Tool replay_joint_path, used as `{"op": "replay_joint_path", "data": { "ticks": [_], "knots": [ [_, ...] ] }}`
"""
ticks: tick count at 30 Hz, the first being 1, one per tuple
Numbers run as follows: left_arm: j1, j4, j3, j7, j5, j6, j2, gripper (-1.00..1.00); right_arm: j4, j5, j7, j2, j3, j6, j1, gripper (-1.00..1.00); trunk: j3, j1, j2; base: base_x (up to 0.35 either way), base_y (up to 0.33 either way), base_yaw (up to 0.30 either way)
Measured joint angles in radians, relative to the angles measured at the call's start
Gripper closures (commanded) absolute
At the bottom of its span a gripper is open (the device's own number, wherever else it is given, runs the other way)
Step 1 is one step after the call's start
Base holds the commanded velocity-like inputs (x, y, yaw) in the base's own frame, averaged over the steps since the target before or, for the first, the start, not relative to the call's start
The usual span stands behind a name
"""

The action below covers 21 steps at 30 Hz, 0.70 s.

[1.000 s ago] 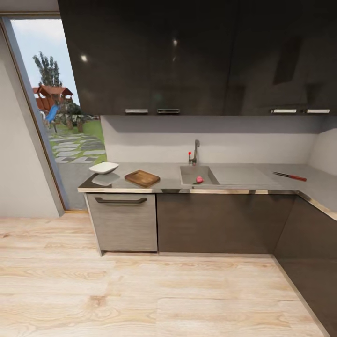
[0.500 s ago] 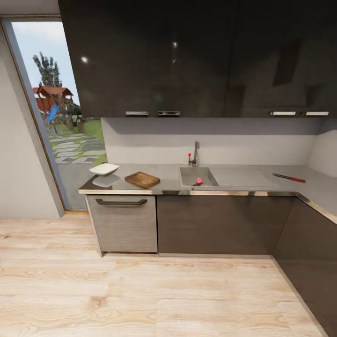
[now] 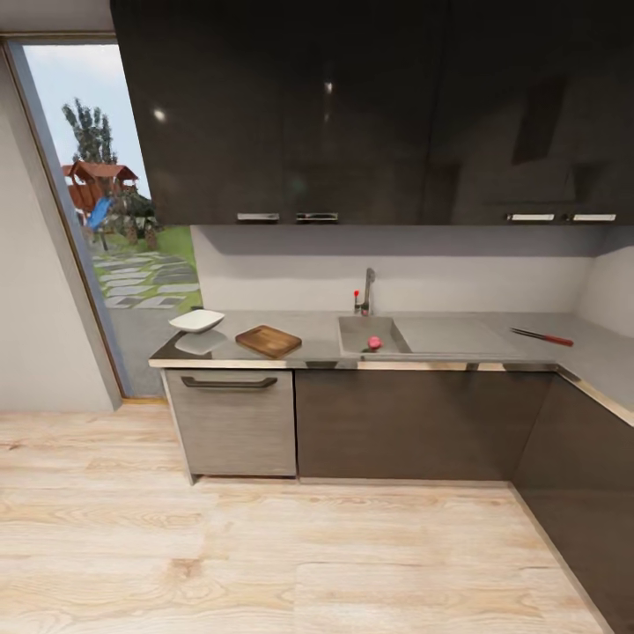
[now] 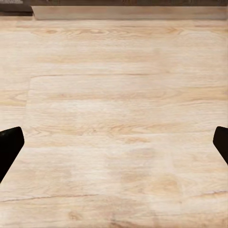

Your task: In the kitchen, take the Vidalia onion out of the sink, dice it on the chopping board with the paring knife, put the diced onion into the bowl on the countertop, then place both the paring knife and the chopping board into the sink.

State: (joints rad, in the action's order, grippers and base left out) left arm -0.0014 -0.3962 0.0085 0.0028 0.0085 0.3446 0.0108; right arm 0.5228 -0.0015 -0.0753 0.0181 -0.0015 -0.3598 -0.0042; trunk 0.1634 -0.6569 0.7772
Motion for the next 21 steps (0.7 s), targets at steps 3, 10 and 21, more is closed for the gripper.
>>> {"op": "replay_joint_path", "data": {
  "ticks": [3, 10, 21],
  "knots": [
    [0.0, 0.001, 0.0, 0.0, 0.001, 0.0, 0.0, -1.0, 0.0, 0.0, 0.0, 0.0, 0.0, -0.001, 0.0, -1.0, -0.009, 0.012, -0.021, 0.0, 0.0, 0.0],
    [0.0, 0.001, 0.0, 0.0, 0.001, 0.0, 0.0, -1.0, 0.0, 0.0, 0.0, 0.0, 0.0, 0.0, 0.0, -1.0, -0.031, 0.038, -0.07, 0.0, 0.0, 0.0],
    [0.0, 0.0, 0.0, 0.0, 0.001, 0.0, 0.0, -1.0, 0.0, 0.0, 0.0, 0.0, 0.001, -0.001, 0.0, -1.0, -0.066, 0.081, -0.147, 0.0, 0.0, 0.0]
  ]
}}
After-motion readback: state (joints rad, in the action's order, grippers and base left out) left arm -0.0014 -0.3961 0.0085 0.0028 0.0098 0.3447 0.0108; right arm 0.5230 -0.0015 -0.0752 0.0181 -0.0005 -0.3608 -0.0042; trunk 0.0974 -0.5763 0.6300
